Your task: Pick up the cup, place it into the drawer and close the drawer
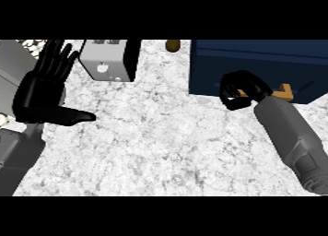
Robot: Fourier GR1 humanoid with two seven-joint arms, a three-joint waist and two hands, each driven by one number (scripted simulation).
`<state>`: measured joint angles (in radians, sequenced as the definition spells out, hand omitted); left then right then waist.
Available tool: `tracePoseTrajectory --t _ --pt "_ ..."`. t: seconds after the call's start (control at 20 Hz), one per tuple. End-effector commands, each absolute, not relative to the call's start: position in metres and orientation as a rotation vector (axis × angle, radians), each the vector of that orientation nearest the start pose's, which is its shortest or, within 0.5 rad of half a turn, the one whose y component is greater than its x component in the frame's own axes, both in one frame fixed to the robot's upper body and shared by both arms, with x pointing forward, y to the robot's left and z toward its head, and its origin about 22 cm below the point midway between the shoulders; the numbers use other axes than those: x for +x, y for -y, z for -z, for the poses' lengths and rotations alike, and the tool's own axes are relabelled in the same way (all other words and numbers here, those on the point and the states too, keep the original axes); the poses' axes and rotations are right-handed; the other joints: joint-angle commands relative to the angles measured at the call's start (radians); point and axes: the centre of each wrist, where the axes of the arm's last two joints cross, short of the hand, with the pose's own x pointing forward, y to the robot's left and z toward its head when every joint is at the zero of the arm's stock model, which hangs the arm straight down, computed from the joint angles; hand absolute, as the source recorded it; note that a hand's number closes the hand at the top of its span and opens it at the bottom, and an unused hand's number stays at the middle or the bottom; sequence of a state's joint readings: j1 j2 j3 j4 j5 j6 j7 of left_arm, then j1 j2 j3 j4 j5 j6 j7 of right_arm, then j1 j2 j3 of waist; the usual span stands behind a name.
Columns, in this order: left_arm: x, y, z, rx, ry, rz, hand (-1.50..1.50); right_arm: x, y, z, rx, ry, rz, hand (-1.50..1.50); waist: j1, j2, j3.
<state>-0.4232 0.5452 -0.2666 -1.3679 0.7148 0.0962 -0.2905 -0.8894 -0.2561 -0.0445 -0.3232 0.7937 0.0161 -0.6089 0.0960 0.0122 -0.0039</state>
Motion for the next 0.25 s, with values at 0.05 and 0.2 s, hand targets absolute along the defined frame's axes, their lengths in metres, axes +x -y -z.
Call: tracePoseTrajectory --t 0.05,0.2 --pt "0.324 -0.265 -0.079 -0.283 1.888 0.062 -1.5 0.432 0.288 -0.047 -0.55 1.563 -1.046 1.5 0.028 0.041 0.009" --pt "0.329 -0.268 -0.084 -0.287 1.889 0.072 -1.5 0.44 0.28 -0.061 -0.551 1.571 -1.056 1.5 0.031 0.042 0.008"
